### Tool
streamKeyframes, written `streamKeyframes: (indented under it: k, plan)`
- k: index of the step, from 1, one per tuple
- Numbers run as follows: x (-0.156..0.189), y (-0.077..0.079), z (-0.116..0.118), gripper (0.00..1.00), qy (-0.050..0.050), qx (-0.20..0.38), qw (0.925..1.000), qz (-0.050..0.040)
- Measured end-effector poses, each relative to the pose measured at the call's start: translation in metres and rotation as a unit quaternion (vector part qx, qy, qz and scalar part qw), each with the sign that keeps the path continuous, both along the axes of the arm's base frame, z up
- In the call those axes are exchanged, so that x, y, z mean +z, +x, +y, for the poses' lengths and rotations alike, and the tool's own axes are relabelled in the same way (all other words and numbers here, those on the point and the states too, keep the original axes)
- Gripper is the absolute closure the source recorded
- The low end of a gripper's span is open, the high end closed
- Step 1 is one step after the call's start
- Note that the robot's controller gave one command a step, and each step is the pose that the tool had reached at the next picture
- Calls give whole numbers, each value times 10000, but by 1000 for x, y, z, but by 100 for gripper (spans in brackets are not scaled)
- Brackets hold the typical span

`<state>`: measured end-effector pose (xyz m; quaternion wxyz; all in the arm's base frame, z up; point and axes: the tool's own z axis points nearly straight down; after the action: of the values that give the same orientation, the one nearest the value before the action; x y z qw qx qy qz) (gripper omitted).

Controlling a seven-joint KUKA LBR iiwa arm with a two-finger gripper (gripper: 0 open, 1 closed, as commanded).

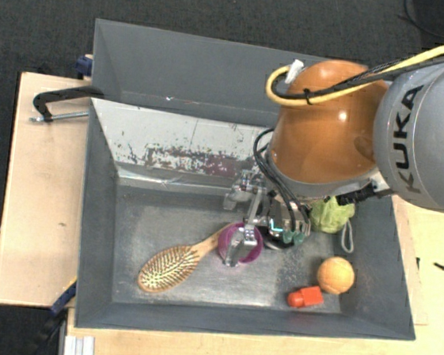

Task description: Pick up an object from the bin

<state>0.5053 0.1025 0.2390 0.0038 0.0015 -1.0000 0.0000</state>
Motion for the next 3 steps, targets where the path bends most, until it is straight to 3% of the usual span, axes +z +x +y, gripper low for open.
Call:
streamKeyframes:
  k: [1,2,3]
  plan:
    - [4,2,-1,0,7,-11,10000,-44]
    - [-32,6,12,0,7,693,9976,-55]
    - [-65,10,47,0,11,2507,9680,-41]
